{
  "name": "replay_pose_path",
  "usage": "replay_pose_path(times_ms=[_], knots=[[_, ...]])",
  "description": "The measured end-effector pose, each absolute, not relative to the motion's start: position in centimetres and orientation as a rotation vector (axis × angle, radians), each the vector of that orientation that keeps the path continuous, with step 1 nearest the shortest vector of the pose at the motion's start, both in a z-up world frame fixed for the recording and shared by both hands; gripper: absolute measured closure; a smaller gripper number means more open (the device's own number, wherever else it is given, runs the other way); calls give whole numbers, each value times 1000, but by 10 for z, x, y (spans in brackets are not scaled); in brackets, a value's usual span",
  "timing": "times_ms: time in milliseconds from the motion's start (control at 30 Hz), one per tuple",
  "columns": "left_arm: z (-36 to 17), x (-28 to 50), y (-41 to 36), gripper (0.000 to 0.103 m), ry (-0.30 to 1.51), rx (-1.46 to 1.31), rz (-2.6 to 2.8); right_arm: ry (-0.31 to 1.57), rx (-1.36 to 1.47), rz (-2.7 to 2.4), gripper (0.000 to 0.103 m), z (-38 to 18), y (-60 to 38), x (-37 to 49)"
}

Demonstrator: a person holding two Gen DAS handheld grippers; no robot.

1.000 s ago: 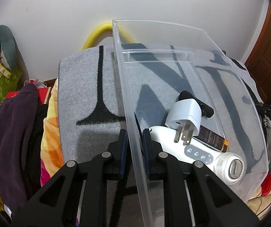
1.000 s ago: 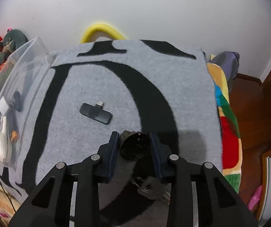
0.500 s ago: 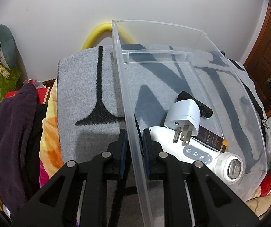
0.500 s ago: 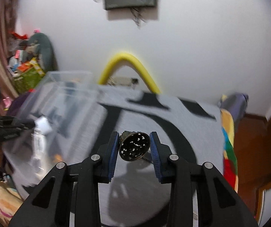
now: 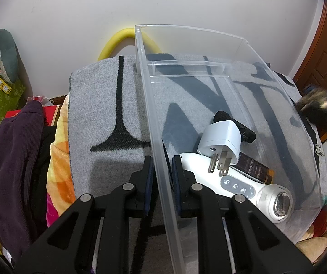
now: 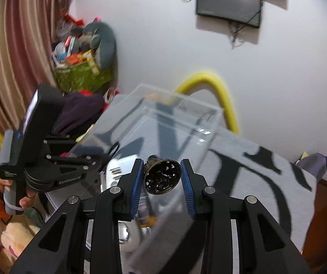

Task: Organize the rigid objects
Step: 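Carry the black round object into the box and release it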

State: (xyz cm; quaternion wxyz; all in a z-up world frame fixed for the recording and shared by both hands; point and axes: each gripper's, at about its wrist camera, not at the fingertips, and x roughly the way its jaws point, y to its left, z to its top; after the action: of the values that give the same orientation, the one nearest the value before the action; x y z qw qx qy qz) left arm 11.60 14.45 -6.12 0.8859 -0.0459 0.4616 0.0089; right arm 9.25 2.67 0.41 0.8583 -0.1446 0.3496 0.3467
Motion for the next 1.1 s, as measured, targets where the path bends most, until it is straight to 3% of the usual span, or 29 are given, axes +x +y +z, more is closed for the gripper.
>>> replay_pose_path(times_ms=[633, 800, 1100], knots=[[-61, 116, 145, 87, 955, -102, 12, 815, -440, 753, 73, -35, 65, 87], [-61, 116, 145, 87, 955, -103, 12, 784, -406, 753, 54, -22, 55, 83], [-61, 117, 144, 87, 957, -98, 13, 718, -303, 663, 53, 11, 3, 86]])
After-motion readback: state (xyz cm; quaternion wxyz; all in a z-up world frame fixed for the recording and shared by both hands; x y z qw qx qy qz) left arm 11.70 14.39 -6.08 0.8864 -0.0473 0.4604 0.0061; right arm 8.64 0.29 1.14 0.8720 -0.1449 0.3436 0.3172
